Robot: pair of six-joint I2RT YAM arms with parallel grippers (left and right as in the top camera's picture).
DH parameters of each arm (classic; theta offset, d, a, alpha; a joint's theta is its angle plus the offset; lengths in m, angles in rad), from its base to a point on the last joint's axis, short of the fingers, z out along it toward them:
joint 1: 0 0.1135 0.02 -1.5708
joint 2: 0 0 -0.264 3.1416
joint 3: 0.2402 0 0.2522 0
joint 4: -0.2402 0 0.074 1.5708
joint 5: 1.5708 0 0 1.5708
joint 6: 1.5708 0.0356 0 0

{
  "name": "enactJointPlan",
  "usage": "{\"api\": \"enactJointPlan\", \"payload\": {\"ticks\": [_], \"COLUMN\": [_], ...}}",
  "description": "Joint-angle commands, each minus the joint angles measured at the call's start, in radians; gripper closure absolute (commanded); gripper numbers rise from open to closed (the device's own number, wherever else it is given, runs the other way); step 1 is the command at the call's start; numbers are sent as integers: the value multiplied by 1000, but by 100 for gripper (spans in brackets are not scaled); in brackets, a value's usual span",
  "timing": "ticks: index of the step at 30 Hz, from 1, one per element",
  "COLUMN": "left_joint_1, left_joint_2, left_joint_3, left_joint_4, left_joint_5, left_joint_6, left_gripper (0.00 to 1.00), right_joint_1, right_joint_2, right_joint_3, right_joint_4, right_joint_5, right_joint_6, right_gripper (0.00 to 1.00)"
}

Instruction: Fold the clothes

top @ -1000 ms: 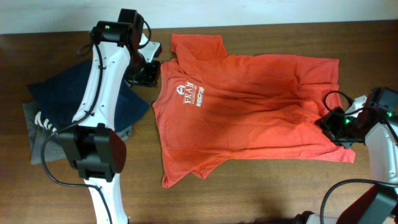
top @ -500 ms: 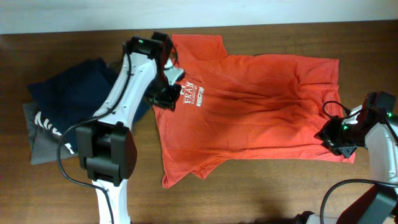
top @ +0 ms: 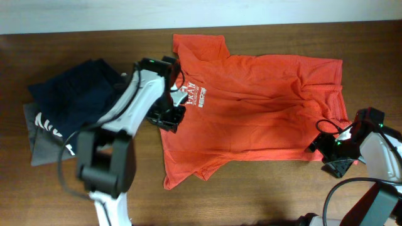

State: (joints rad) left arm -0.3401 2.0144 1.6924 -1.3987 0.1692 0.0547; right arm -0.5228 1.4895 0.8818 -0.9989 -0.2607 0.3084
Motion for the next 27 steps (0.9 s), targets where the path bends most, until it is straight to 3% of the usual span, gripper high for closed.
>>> {"api": "enactJointPlan", "payload": {"ticks": [1, 10, 19, 27], "left_joint_1": [3, 3, 2, 2], "left_joint_2": [-172, -343, -344, -344], "left_joint_3": [-34, -421, -689, -836], "left_joint_4": [-19, 84, 208, 354], "left_joint_5": [-16, 60, 166, 195], "left_joint_6": [-30, -107, -145, -157], "left_gripper": [72, 66, 65, 55], "right_joint_1": [-37, -227, -230, -230], "right_joint_2": [-10, -10, -10, -10], "right_joint_3": [-8, -8, -8, -8], "right_joint_4": [10, 11, 12, 11], "right_joint_5": [52, 55, 56, 56], "right_joint_6": [26, 25, 25, 25], "right_gripper": [19, 18, 18, 18]}}
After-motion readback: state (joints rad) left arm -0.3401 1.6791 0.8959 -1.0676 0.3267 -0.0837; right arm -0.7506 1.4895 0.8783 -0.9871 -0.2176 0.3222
